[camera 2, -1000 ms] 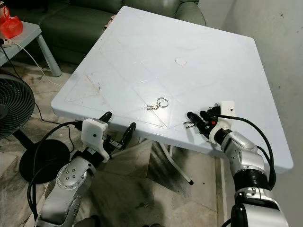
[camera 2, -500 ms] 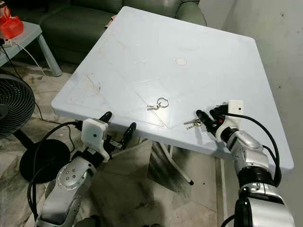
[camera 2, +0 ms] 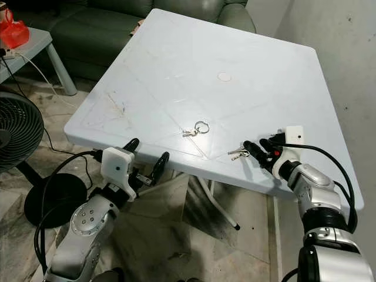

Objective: Hang keys on a hook

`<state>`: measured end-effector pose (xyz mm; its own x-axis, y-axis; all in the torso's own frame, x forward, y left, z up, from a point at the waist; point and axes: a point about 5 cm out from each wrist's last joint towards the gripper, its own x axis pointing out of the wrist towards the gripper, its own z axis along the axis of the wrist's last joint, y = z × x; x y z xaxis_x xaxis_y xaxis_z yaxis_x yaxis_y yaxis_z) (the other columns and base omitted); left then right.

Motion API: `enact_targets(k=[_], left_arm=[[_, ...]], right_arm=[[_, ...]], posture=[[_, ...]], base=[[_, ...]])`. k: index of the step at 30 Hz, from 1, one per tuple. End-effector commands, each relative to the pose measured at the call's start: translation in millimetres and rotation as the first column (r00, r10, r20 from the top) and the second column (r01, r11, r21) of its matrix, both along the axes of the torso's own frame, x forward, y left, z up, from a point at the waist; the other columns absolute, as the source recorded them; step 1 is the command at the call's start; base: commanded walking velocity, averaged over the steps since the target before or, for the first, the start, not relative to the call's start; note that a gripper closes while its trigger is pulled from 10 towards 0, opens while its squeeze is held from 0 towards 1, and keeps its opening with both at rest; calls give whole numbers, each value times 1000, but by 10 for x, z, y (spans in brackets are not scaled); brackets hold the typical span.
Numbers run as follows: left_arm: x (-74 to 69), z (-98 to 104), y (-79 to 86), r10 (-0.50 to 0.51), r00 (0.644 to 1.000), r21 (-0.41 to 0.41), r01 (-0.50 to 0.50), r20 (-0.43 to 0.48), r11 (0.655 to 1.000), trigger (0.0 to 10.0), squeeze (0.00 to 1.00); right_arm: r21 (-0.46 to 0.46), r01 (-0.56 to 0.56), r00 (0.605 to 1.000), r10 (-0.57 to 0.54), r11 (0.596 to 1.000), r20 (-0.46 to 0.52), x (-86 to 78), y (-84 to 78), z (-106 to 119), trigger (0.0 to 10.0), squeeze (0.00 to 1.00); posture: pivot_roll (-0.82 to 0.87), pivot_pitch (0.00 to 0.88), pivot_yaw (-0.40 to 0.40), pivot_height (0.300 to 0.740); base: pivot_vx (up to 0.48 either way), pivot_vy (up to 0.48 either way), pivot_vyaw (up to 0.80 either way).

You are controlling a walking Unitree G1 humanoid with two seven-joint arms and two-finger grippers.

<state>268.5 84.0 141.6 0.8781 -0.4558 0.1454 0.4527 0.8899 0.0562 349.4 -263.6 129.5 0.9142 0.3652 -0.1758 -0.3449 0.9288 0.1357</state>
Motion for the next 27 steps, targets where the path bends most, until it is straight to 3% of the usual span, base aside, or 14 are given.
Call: enact_targets(k=[1, 8, 15, 16, 17, 19, 20, 23, 24, 27], left_arm=[[-23, -9, -40, -14, 1000, 4, 14, 1, 1000, 10000, 0], [-30, -6, -25, -9, 1000, 6, 9, 2, 1000, 10000, 0], [-33, -6, -16, -6, 1000, 7, 6, 2, 1000, 10000, 0], [-31, -6, -15, -5, 1000, 7, 5, 3, 1000, 10000, 0], [-28, -6, -16, -5, 1000, 7, 5, 3, 1000, 10000, 0], [-28, -6, -17, -5, 1000, 7, 5, 3, 1000, 10000, 0], [-27, -5, -18, -5, 1000, 7, 5, 3, 1000, 10000, 0], [-25, -5, -18, -5, 1000, 6, 5, 4, 1000, 10000, 0], [-26, -5, -17, -5, 1000, 6, 5, 4, 1000, 10000, 0], [-25, -3, -17, -5, 1000, 7, 5, 5, 1000, 10000, 0]], right_arm=[[-25, 16, 999, -17, 1000, -40, -40, -48, -72, 10000, 0], [-68, 37, 995, -43, 997, -91, -32, 15, -168, 10000, 0], [-79, 8, 997, -14, 997, -72, -39, 32, -162, 10000, 0], [-81, 11, 997, -16, 997, -69, -39, 28, -158, 9490, 0], [-79, 15, 998, -19, 997, -59, -42, 20, -151, 4980, 0], [-78, 14, 998, -19, 997, -54, -44, 17, -149, 4980, 0], [-87, 3, 999, -6, 996, -42, -53, 16, -148, 902, 0], [-88, -9, 999, 5, 996, -45, -70, 17, -165, 627, 0], [-86, -13, 999, 10, 996, -35, -75, 17, -162, 0, 0], [-83, -11, 999, 8, 997, -32, -76, 12, -159, 0, 0]], posture=[[100, 174, -127, 740], [107, 180, -126, 740], [110, 181, -126, 740], [110, 181, -129, 740], [110, 181, -129, 740], [110, 181, -129, 740], [108, 182, -129, 740], [108, 181, -129, 740], [108, 181, -129, 740], [108, 182, -128, 740]], base=[[0, 0, 0], [0, 0, 0], [0, 0, 0], [0, 0, 0], [0, 0, 0], [0, 0, 0], [0, 0, 0], [0, 0, 0], [0, 0, 0], [0, 0, 0]])
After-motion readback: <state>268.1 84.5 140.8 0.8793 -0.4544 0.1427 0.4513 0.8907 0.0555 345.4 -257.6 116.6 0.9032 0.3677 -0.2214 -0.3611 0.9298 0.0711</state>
